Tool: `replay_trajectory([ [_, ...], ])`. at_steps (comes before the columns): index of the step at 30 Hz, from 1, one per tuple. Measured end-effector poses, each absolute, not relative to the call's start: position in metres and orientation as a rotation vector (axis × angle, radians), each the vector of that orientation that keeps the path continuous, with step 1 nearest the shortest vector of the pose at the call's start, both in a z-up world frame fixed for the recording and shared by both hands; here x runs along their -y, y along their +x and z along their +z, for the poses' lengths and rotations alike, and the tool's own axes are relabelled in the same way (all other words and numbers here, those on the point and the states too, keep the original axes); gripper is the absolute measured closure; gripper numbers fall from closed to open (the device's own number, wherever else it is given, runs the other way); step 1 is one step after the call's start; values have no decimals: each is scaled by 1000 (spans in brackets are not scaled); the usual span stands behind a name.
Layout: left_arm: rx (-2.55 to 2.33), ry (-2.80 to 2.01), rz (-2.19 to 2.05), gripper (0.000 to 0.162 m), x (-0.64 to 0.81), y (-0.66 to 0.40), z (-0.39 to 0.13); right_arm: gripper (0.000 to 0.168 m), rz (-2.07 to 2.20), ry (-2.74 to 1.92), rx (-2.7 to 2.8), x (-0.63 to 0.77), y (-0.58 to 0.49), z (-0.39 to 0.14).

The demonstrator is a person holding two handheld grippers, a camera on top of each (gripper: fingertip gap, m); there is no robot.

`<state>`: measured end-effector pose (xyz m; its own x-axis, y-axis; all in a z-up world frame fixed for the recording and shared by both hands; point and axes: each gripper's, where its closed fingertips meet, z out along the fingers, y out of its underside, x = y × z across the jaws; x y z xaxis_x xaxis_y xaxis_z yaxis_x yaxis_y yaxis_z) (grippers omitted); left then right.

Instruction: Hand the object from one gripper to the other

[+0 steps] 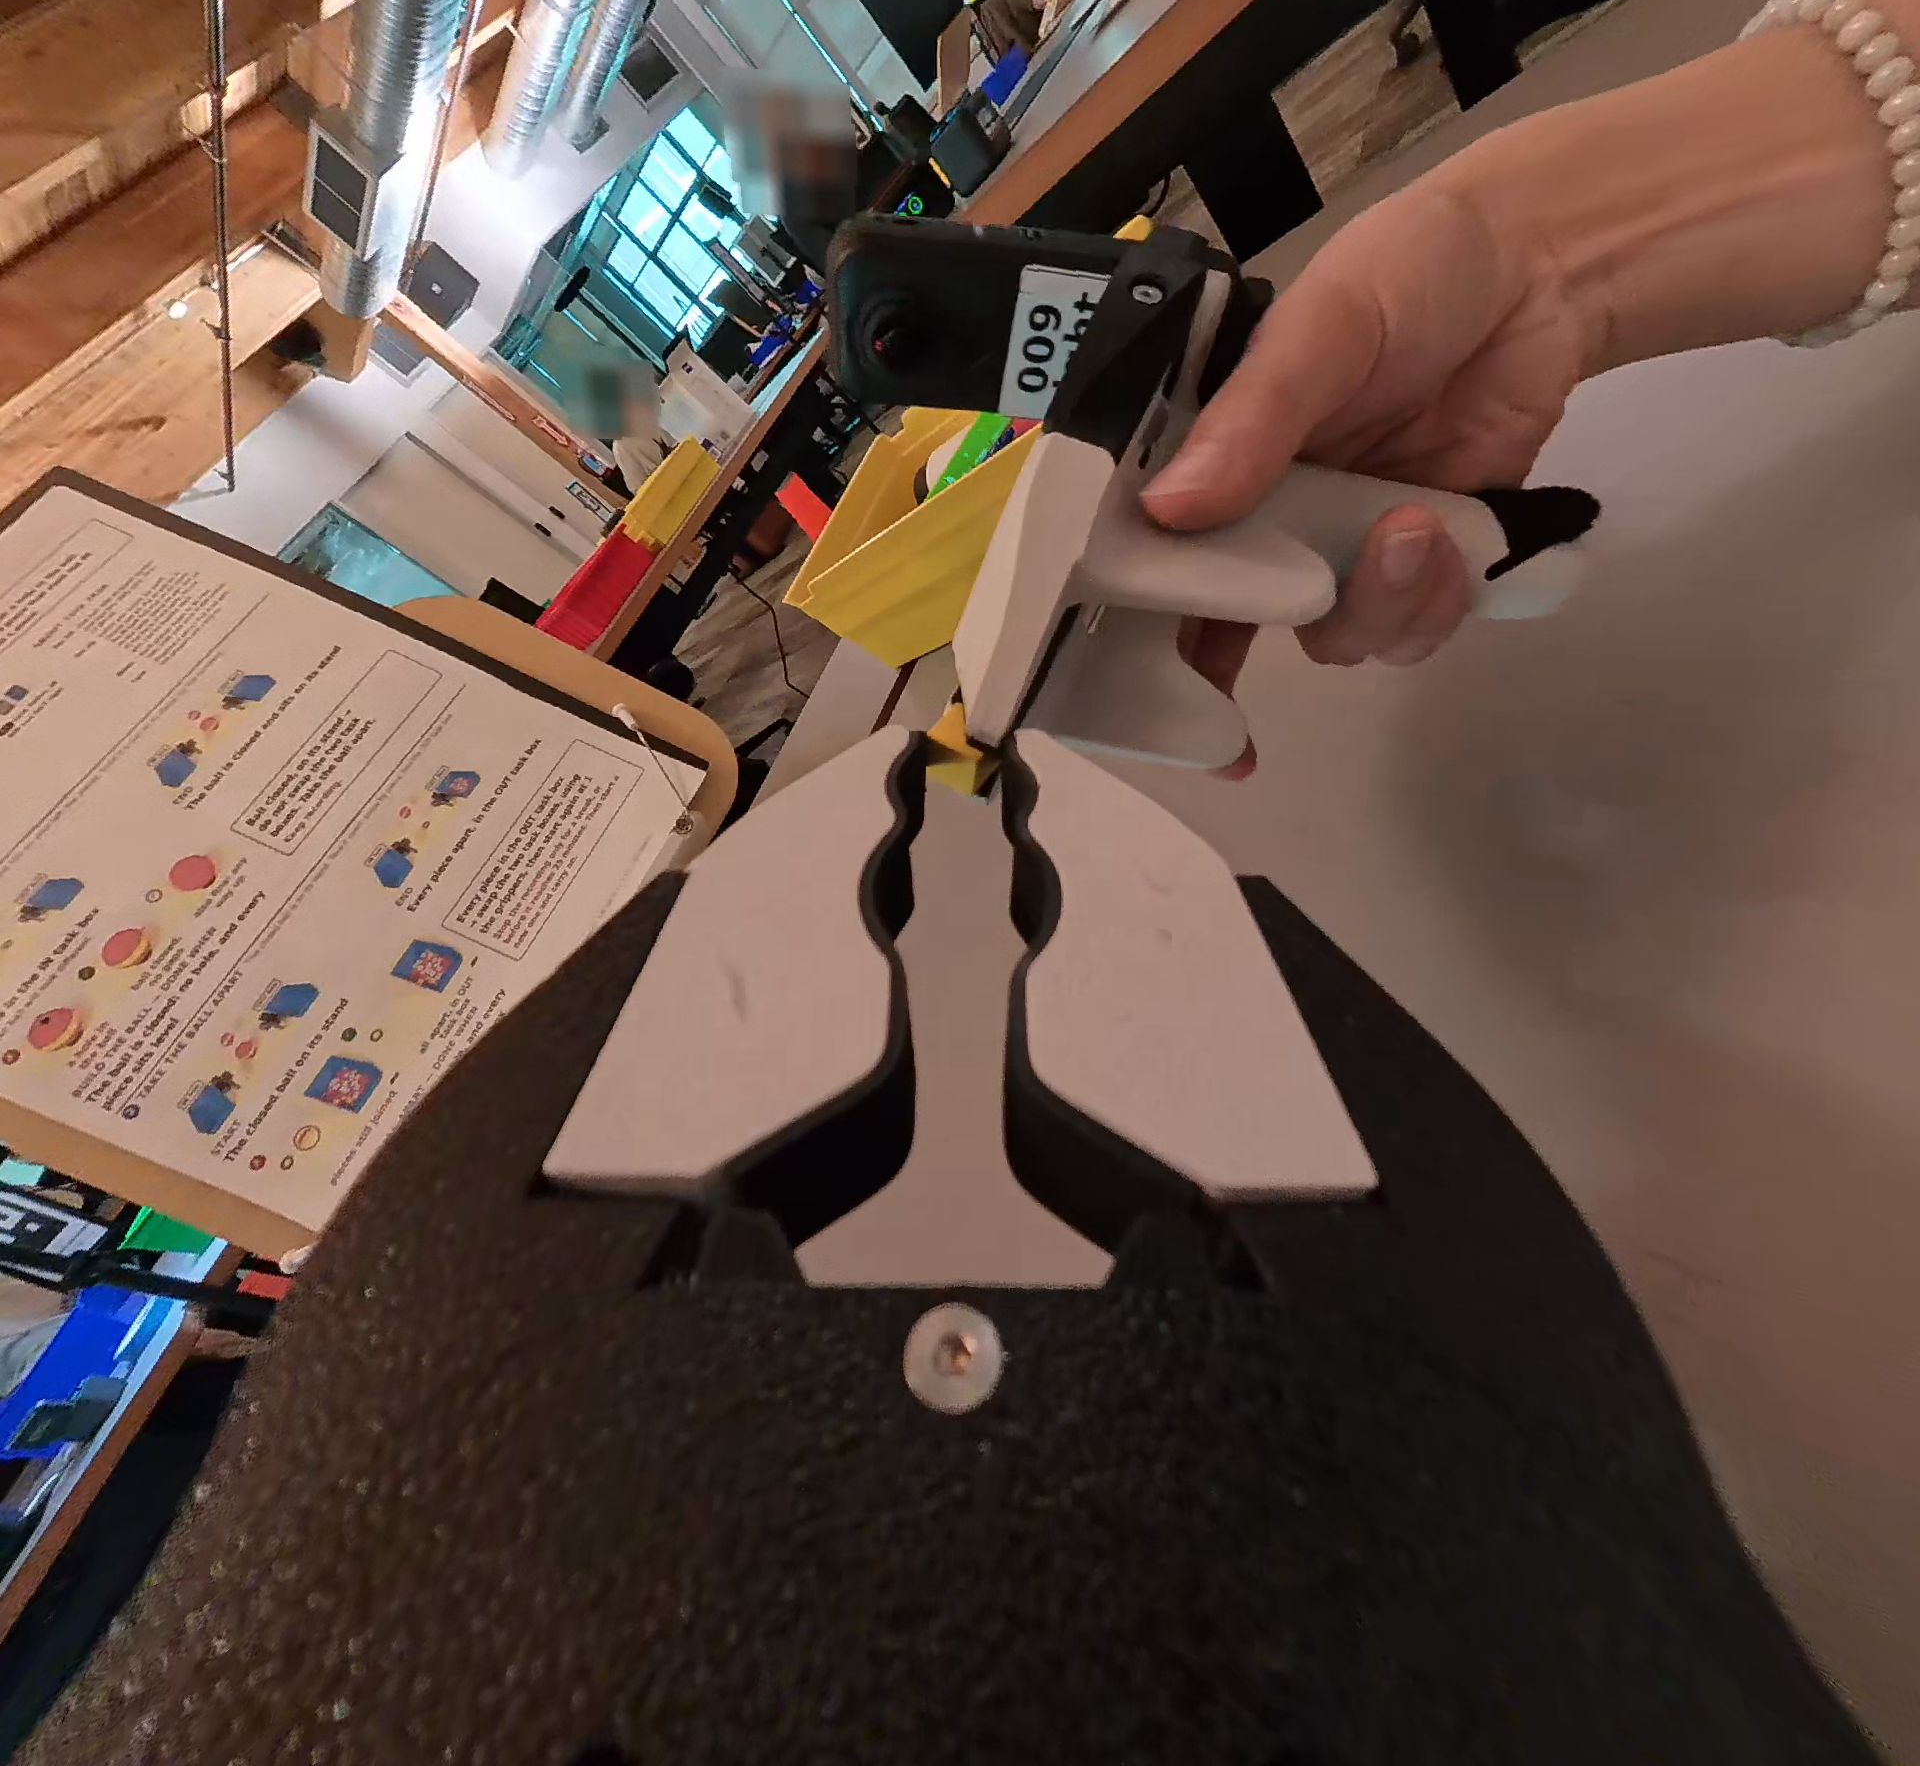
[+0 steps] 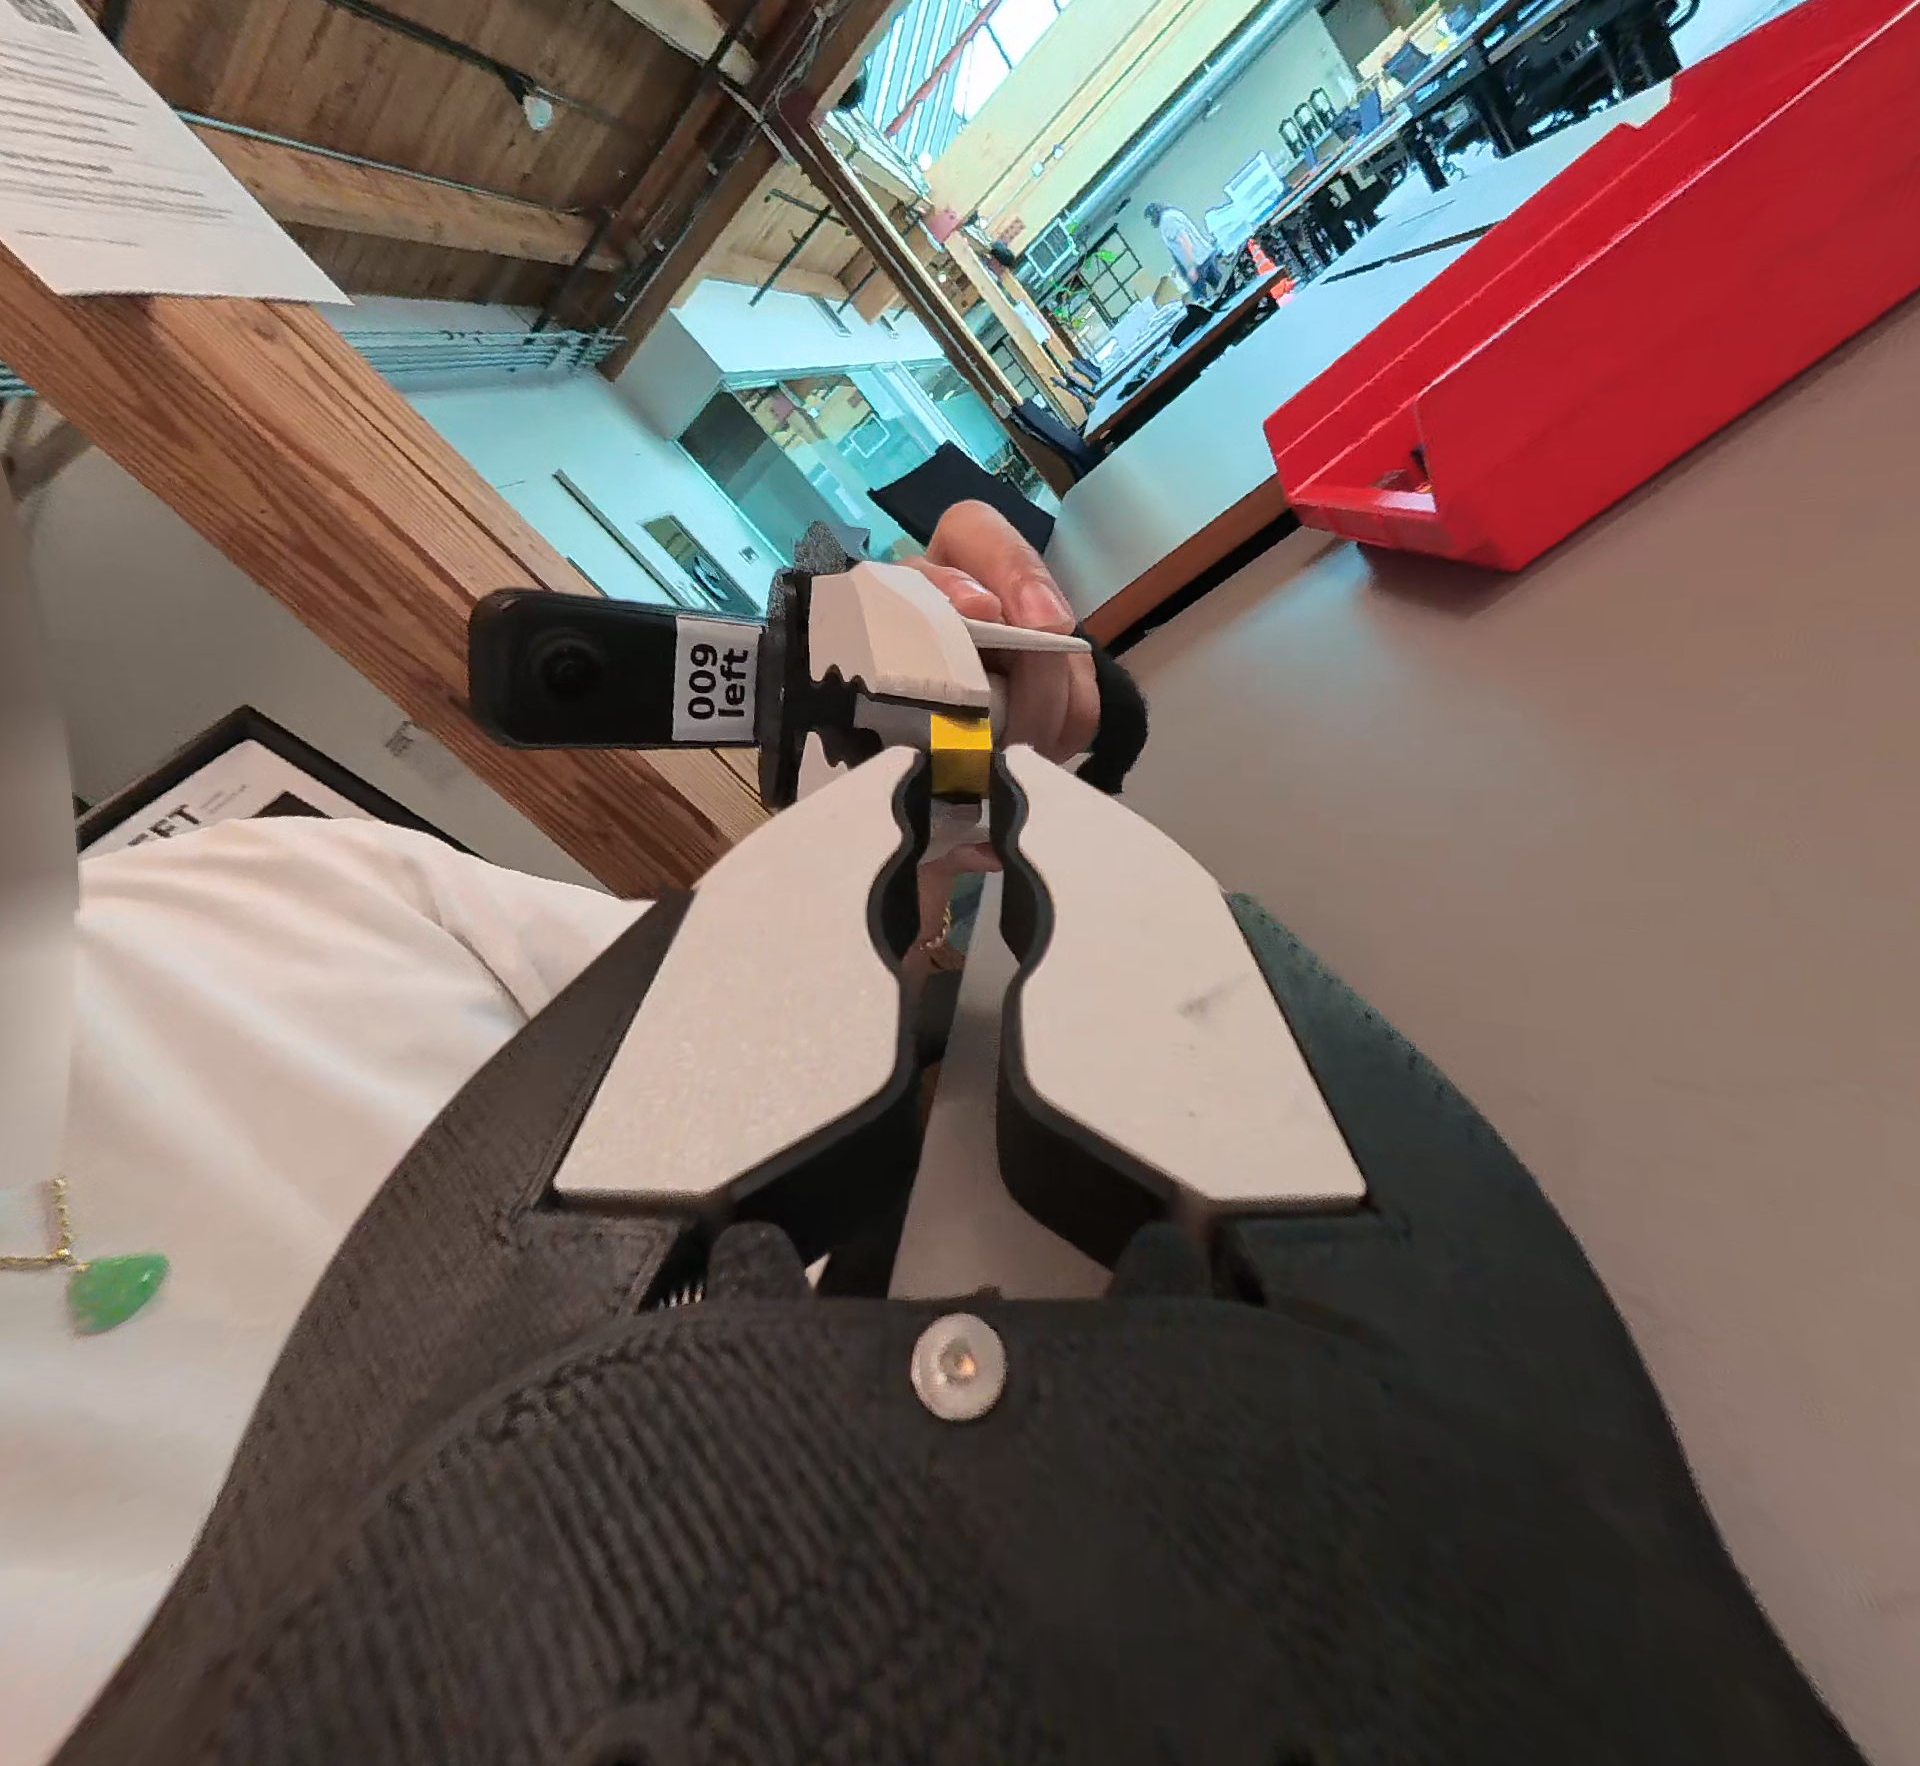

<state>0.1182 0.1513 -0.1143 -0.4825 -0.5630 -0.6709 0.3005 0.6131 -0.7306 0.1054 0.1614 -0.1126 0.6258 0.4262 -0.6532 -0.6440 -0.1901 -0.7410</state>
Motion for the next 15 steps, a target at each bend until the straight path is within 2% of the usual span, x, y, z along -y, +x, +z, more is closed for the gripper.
replay_trajectory([
  [10,-2067,-39,-1136,143,-136,89,-143,158,1074,-1760,28,-136,76,-142],
  [15,-2119,-18,-1113,150,-132,87,-150,158,1096,-1764,16,-141,72,-147],
])
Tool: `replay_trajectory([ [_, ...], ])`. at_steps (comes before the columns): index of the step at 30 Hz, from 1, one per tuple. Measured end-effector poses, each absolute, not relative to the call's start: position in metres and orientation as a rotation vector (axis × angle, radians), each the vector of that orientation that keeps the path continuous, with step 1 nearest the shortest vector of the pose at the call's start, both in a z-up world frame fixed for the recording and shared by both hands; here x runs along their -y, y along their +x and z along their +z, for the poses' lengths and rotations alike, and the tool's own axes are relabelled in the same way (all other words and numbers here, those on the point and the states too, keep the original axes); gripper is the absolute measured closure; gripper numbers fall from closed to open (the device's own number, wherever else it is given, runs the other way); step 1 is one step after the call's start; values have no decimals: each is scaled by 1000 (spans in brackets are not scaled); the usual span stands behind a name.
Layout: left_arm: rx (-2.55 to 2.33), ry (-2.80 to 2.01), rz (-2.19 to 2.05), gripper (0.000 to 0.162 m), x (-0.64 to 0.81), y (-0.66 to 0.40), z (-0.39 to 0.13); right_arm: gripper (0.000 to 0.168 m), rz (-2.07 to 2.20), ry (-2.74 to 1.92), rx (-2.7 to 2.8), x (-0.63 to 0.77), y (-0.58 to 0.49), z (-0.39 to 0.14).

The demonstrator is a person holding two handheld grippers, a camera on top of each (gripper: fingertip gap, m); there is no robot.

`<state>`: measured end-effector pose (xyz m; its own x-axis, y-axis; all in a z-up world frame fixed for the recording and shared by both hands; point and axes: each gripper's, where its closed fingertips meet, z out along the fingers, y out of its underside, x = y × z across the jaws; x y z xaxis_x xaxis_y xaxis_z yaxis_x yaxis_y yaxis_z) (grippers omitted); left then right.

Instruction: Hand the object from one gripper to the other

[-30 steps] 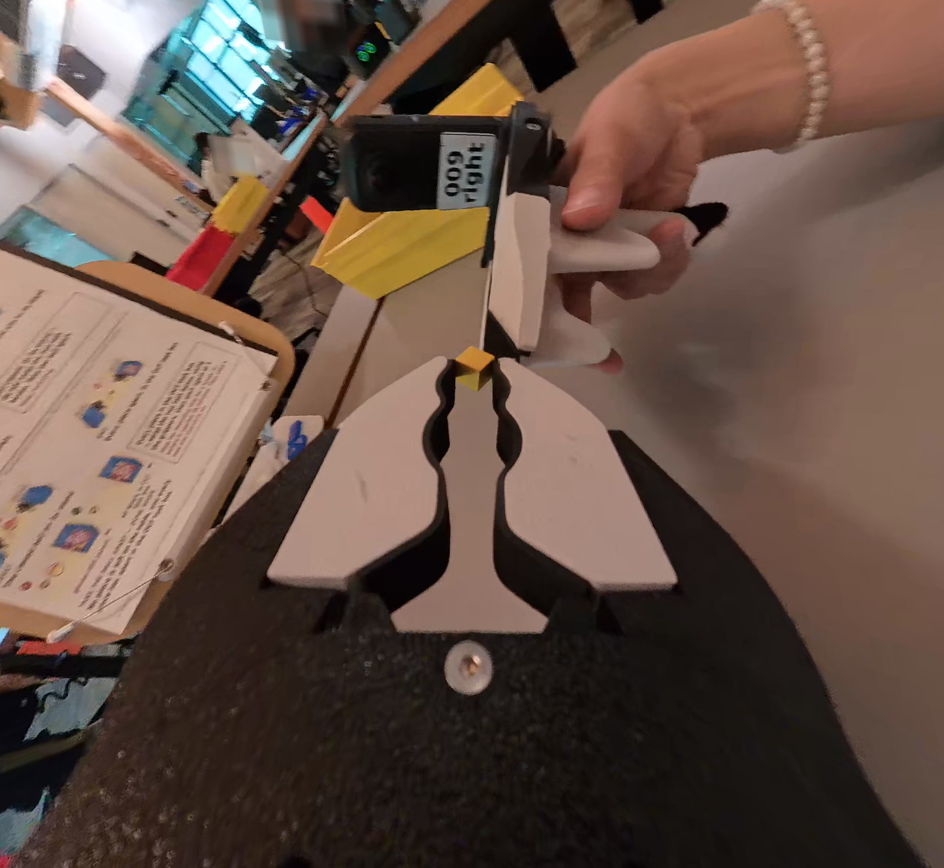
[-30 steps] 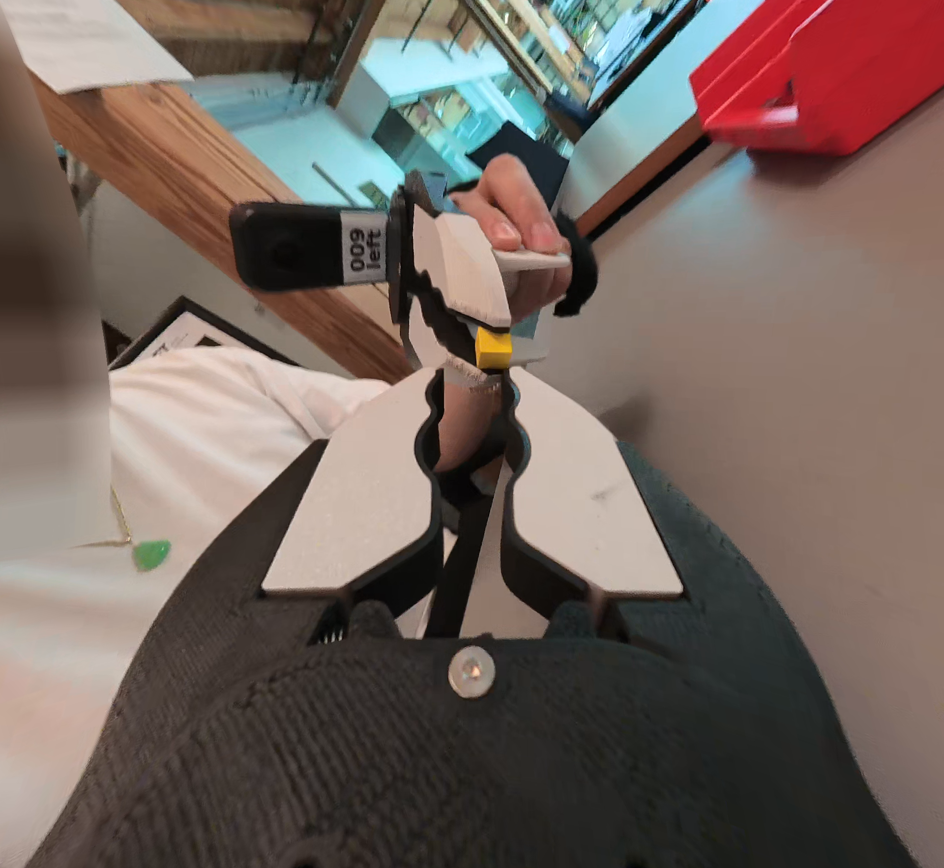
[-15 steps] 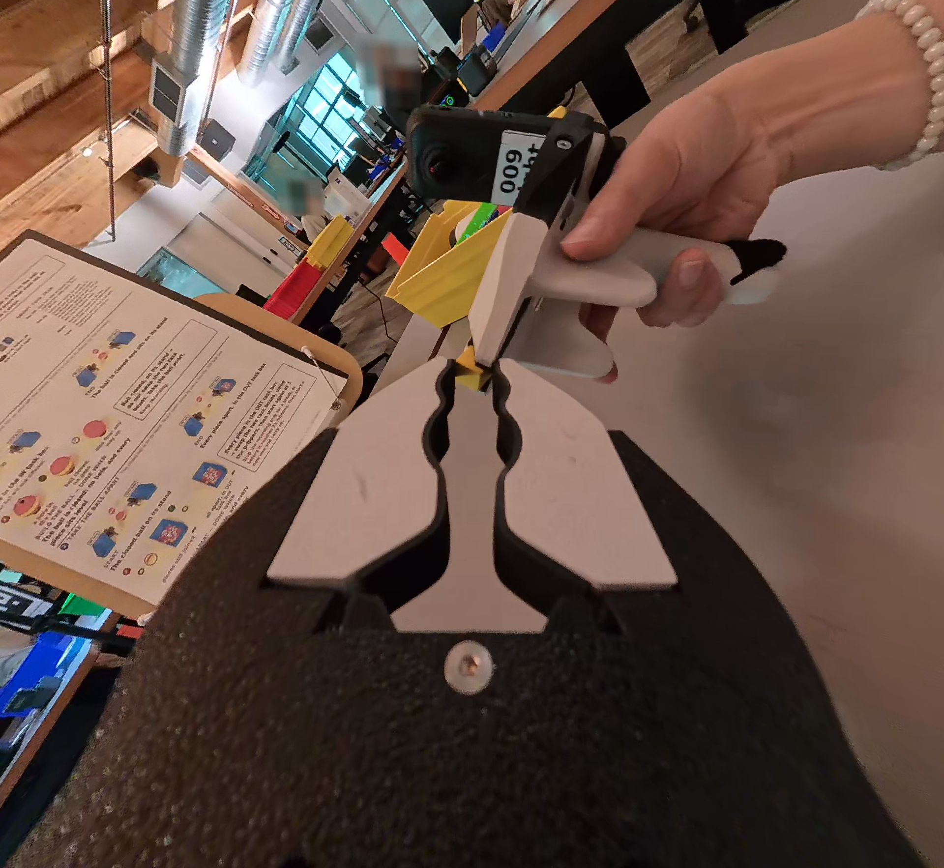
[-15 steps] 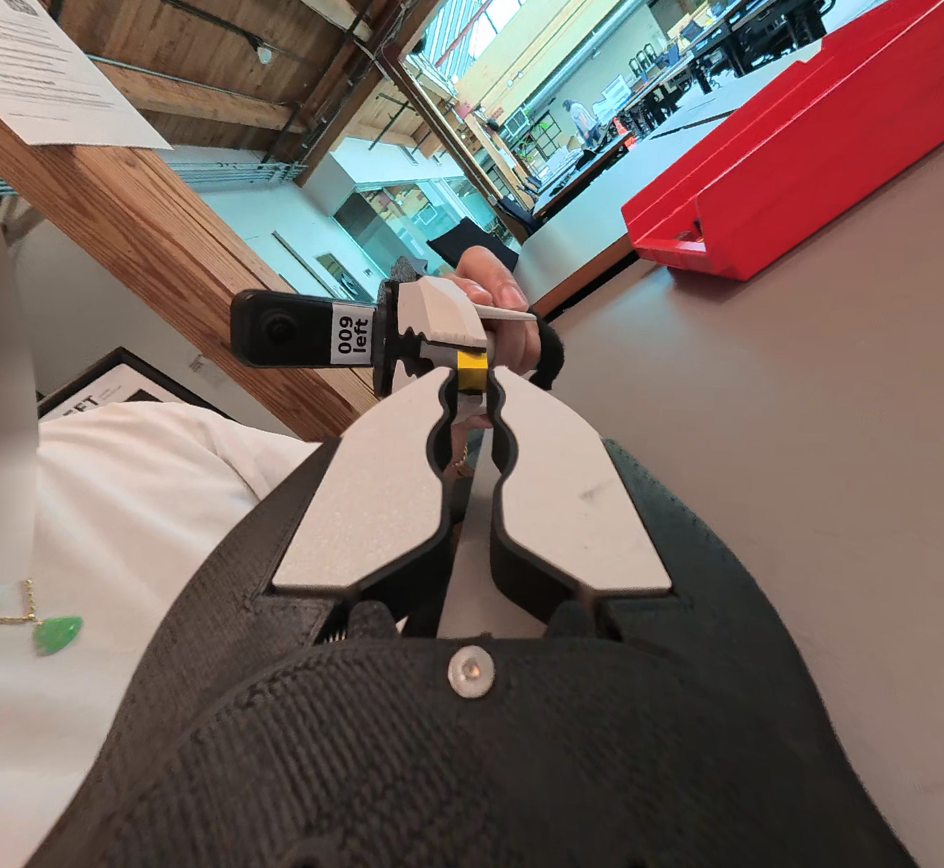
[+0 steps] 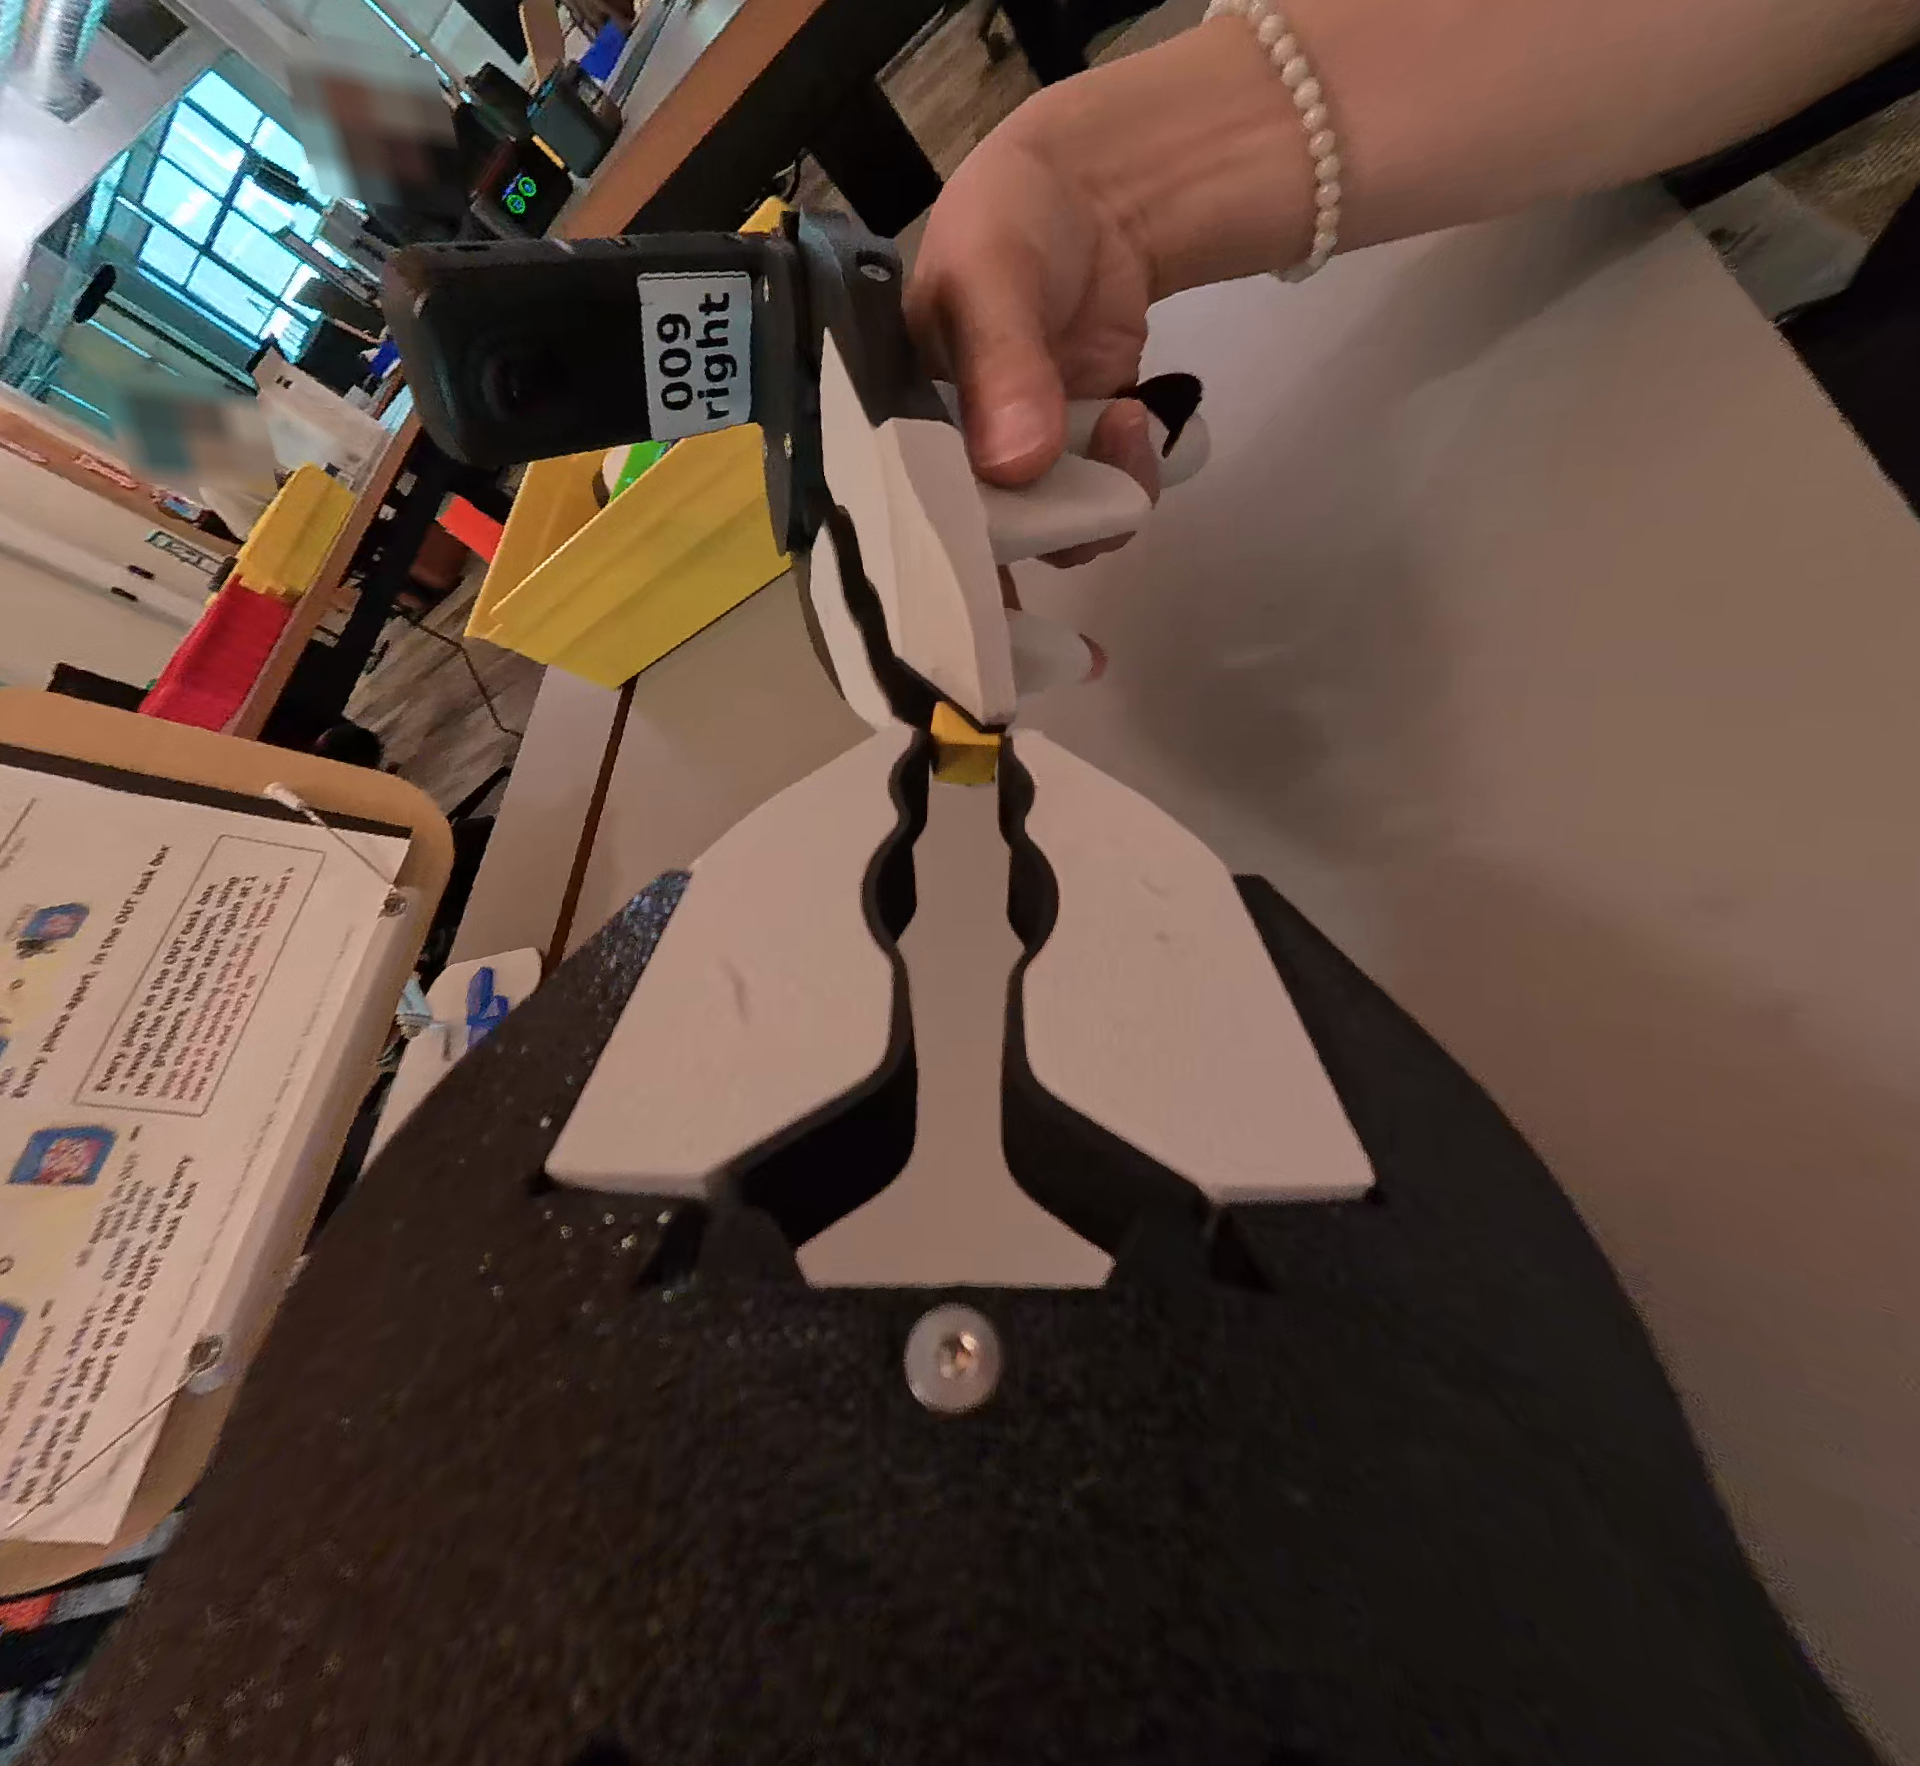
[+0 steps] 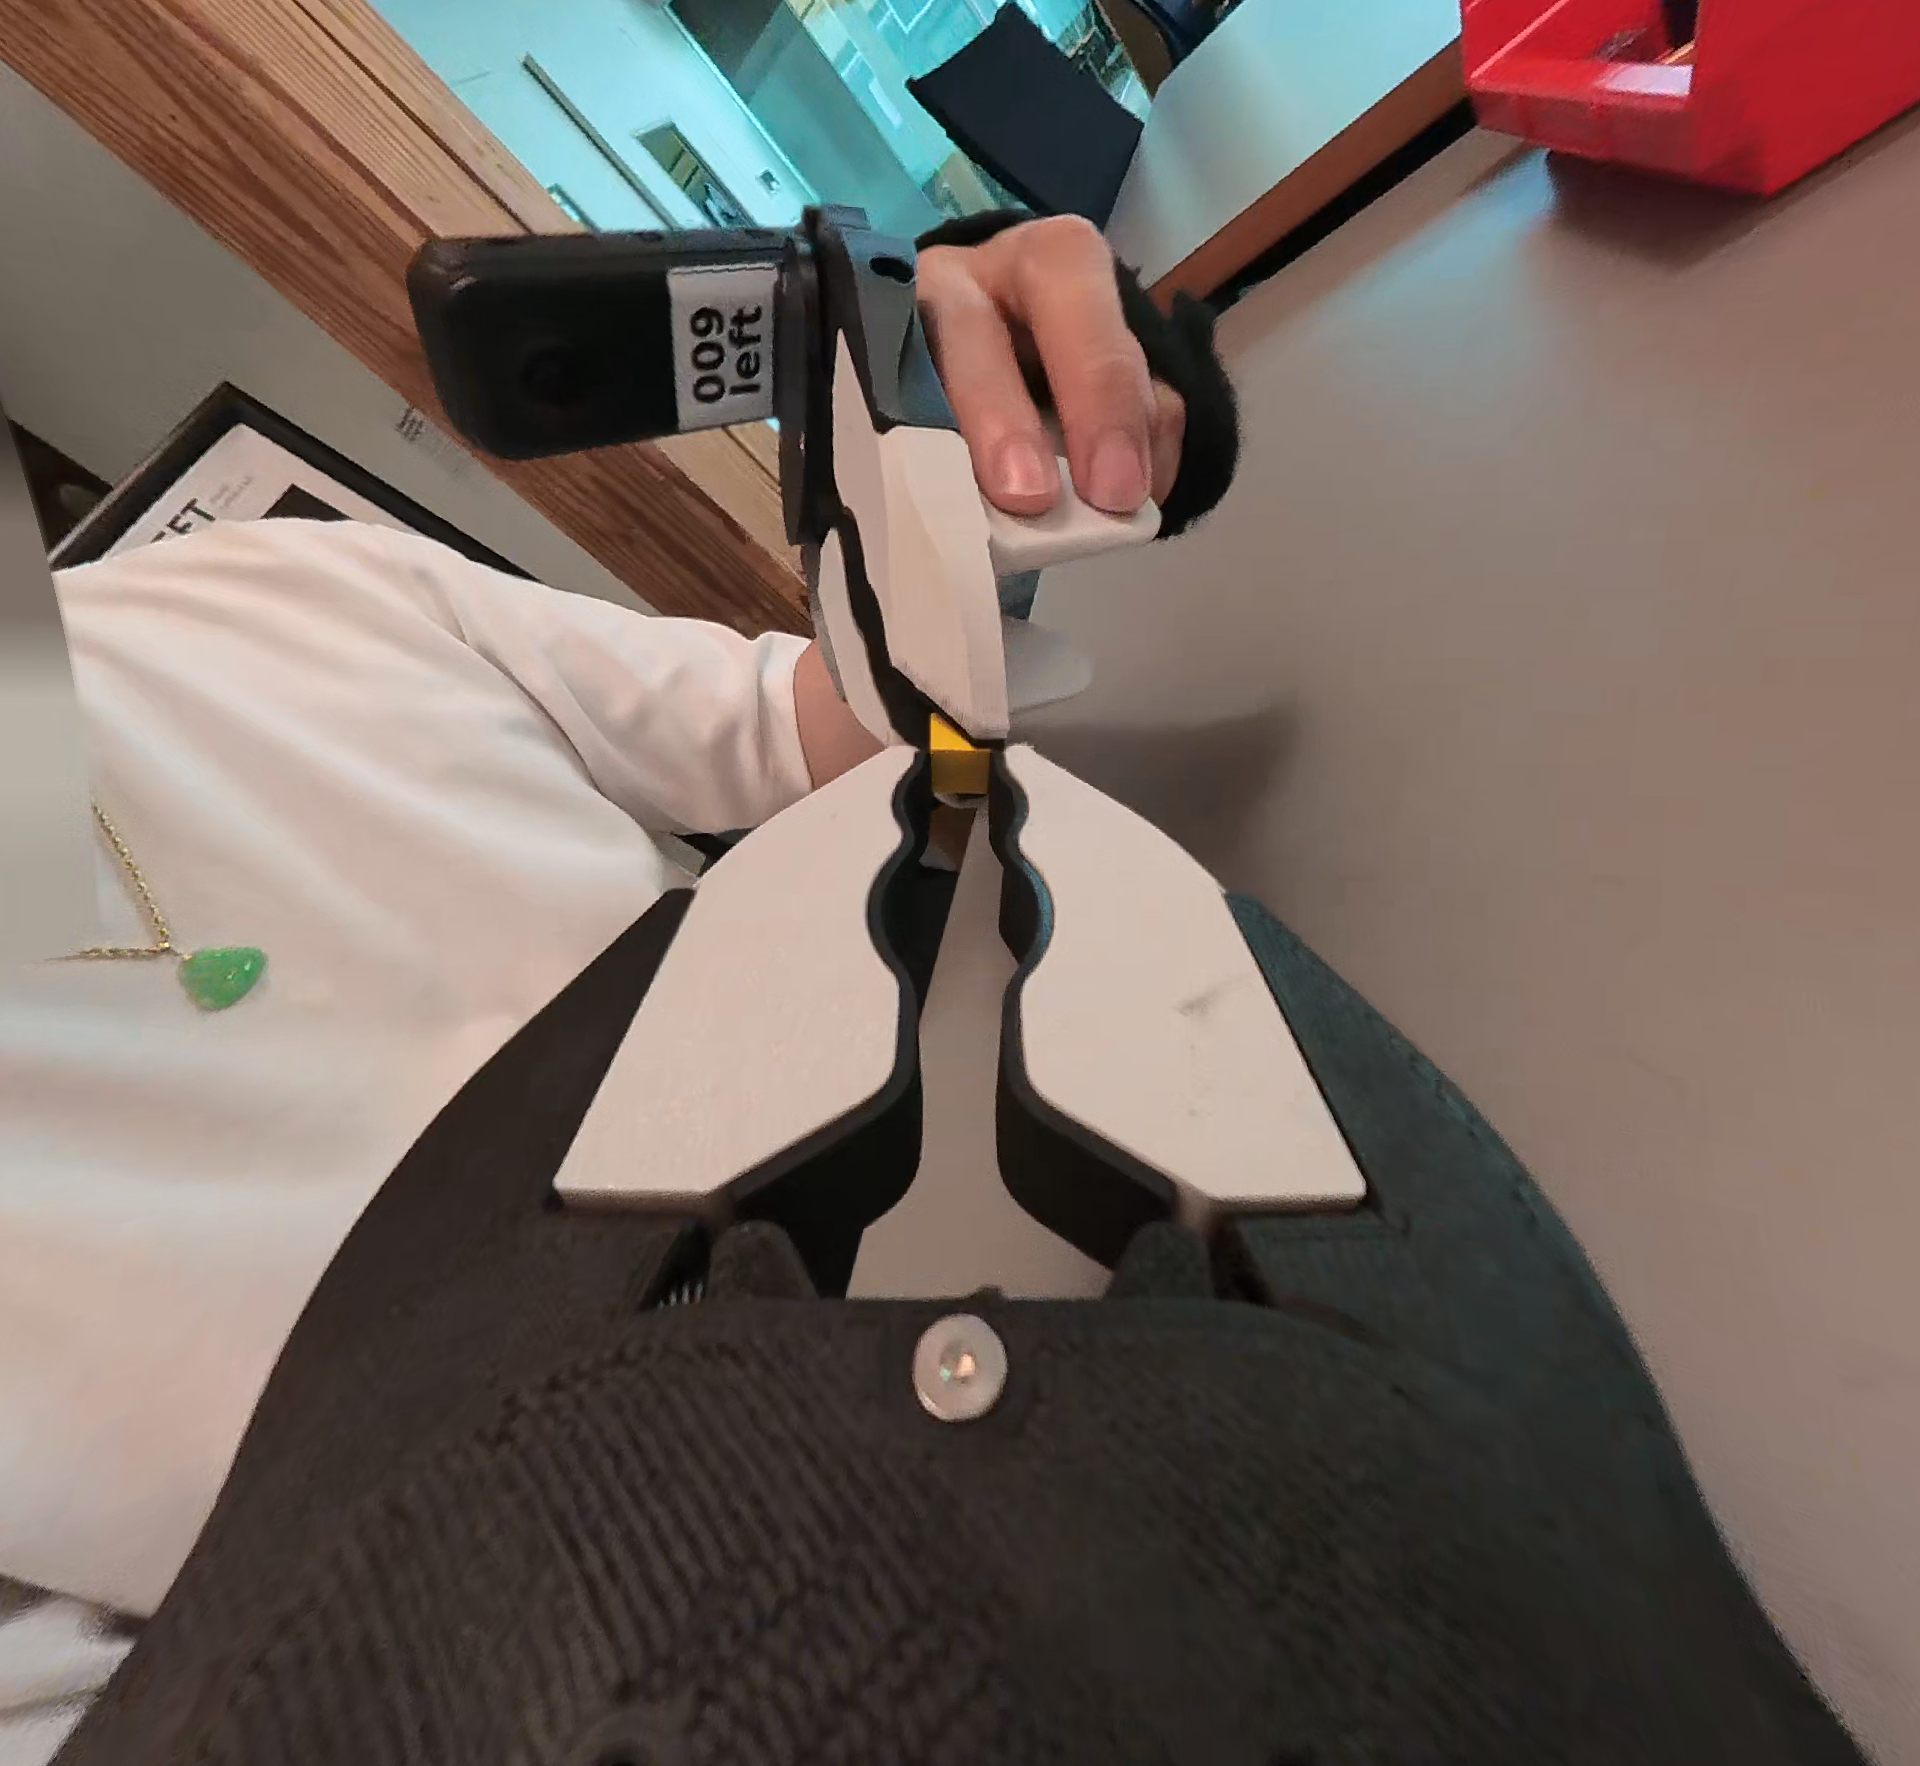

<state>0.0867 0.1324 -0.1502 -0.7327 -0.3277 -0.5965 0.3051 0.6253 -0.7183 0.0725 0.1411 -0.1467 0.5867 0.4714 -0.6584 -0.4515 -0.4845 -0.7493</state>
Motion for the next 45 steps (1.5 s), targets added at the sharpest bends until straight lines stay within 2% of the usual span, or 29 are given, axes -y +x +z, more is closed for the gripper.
replay_trajectory([
  [15,-1676,-335,-1018,152,-160,131,-107,148,893,-1410,-205,-162,114,-105],
  [19,-1614,-345,-1004,152,-160,132,-101,158,857,-1306,-283,-164,124,-94],
  [25,-1588,-363,-981,152,-157,135,-103,158,823,-1347,-267,-161,127,-97],
  [30,-1651,-296,-973,152,-152,133,-110,159,771,-1456,-183,-157,124,-104],
  [35,-1813,-159,-1096,143,-138,116,-123,159,841,-1617,-105,-144,115,-121],
  [45,-2071,1,-1148,149,-126,89,-149,159,1016,-1764,30,-136,81,-143],
])
